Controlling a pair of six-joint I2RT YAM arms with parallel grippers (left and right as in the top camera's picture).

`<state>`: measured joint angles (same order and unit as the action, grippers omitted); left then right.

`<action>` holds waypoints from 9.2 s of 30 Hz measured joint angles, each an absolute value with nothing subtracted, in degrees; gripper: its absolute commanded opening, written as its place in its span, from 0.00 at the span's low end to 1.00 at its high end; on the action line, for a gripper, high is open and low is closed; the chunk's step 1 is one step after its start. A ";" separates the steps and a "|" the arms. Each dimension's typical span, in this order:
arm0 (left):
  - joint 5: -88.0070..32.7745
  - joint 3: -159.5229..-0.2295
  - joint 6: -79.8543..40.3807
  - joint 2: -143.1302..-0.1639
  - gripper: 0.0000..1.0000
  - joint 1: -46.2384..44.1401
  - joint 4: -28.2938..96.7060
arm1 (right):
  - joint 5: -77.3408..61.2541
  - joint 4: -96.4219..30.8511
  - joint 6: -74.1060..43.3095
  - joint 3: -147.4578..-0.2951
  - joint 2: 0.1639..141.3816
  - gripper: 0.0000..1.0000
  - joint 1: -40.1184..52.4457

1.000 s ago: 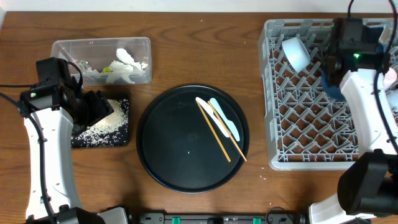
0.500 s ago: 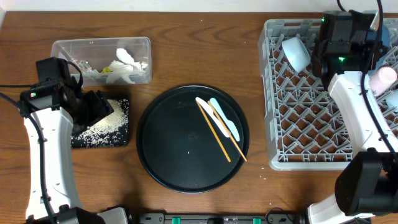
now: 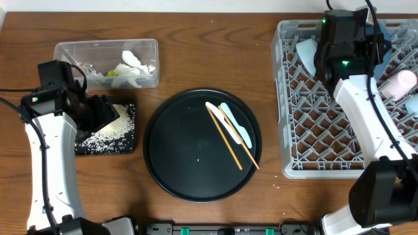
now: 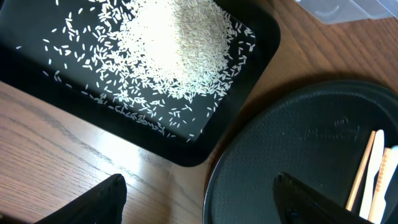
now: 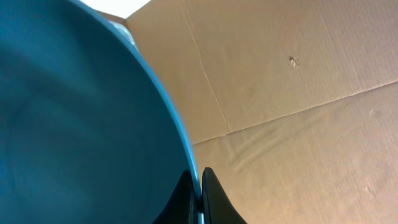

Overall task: Sort waste into correct bins and load items into the dishwasher rack
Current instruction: 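Lift the blue bowl and carry it right over the rack, then lower the blue bowl upright into the rack's back row, then open the right gripper and withdraw it from the bowl, then reach the right gripper to the chopsticks on the round tray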

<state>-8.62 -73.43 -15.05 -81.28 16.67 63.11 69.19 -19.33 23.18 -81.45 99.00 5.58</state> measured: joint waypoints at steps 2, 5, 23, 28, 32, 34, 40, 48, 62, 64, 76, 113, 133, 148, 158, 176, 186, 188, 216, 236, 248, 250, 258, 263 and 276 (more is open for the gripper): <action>-8.62 -73.43 -15.05 -81.28 0.77 16.67 63.11 | 69.12 -19.42 23.49 -81.06 99.00 0.01 5.58; -8.62 -73.43 -15.07 -81.28 0.80 16.67 63.11 | 68.75 -19.40 24.25 -80.64 99.00 0.01 5.58; -8.62 -73.43 -16.16 -81.28 0.80 16.67 63.11 | 65.30 -6.37 39.88 -80.27 99.00 0.01 4.73; -8.62 -73.43 -16.32 -81.28 0.81 16.67 63.11 | 65.32 -7.27 42.37 -80.23 99.00 0.01 4.71; -8.62 -73.43 -16.34 -81.28 0.80 16.67 63.11 | 65.32 -8.54 43.03 -79.79 99.00 0.01 4.71; -8.60 -73.43 -16.36 -81.28 0.80 16.67 63.11 | 65.34 -8.99 43.18 -79.09 99.00 0.01 4.71; -8.62 -73.43 -16.53 -81.28 0.80 16.67 63.11 | 67.31 -7.60 43.35 -76.71 98.96 0.01 4.62; -9.32 -73.43 -16.53 -81.28 0.81 16.67 63.11 | 68.86 2.13 46.28 -74.54 98.98 0.01 4.62; -10.09 -73.43 -16.53 -81.28 0.81 16.67 63.09 | 68.99 6.74 54.33 -71.75 98.98 0.01 3.51; -10.11 -73.43 -16.53 -81.28 0.81 16.67 63.09 | 68.79 6.92 53.69 -70.70 98.98 0.01 3.68; -10.13 -73.43 -16.53 -81.28 0.81 16.67 63.09 | 69.97 6.74 49.78 -68.42 98.61 0.43 7.51; -10.13 -73.43 -16.53 -81.28 0.81 16.67 63.00 | 51.18 -20.47 8.99 -67.61 81.95 0.43 14.98; -10.11 -73.43 -16.53 -81.28 0.81 16.67 62.98 | 30.74 -17.74 -5.32 -67.61 82.24 0.08 -4.27; -10.13 -73.43 -16.53 -81.28 0.81 16.67 62.92 | 21.10 -22.68 -2.57 -67.61 85.23 0.05 -3.90; -10.13 -73.43 -16.53 -81.28 0.81 16.67 62.83 | 21.54 -22.74 -2.31 -67.61 81.38 0.06 -3.95; -10.11 -73.43 -16.53 -81.28 0.81 16.67 62.78 | -8.36 -16.32 3.81 -67.61 85.82 0.02 3.49; -10.11 -73.41 -16.53 -81.28 0.81 16.67 62.78 | -4.97 3.86 4.25 -67.57 98.00 0.01 12.53; -10.11 -73.41 -16.53 -81.28 0.81 16.67 62.81 | -4.21 6.20 4.25 -67.57 100.14 0.01 13.61; -10.13 -73.41 -16.53 -81.28 0.81 16.67 62.78 | 38.09 -10.63 3.07 -67.53 97.60 0.01 16.40; -10.13 -73.41 -16.53 -81.28 0.81 16.67 62.78 | 5.43 -36.67 -1.02 -67.48 78.24 0.52 16.43; -10.13 -73.41 -16.53 -81.28 0.82 16.67 62.81 | -18.63 -44.71 0.86 -67.48 80.31 0.49 24.51; -10.13 -73.41 -16.53 -81.28 0.81 16.67 62.78 | -18.26 -44.69 0.89 -67.48 81.28 0.49 26.57; -10.15 -73.41 -16.53 -81.28 0.81 16.67 62.81 | -14.20 -44.77 0.32 -67.48 87.42 0.34 32.84; -10.13 -73.41 -16.53 -81.28 0.81 16.67 62.81 | -12.80 -44.71 -1.76 -67.48 92.71 0.30 34.06; -10.13 -73.41 -16.53 -81.28 0.81 16.67 62.78 | -9.74 -41.60 -4.56 -67.48 104.47 0.26 39.07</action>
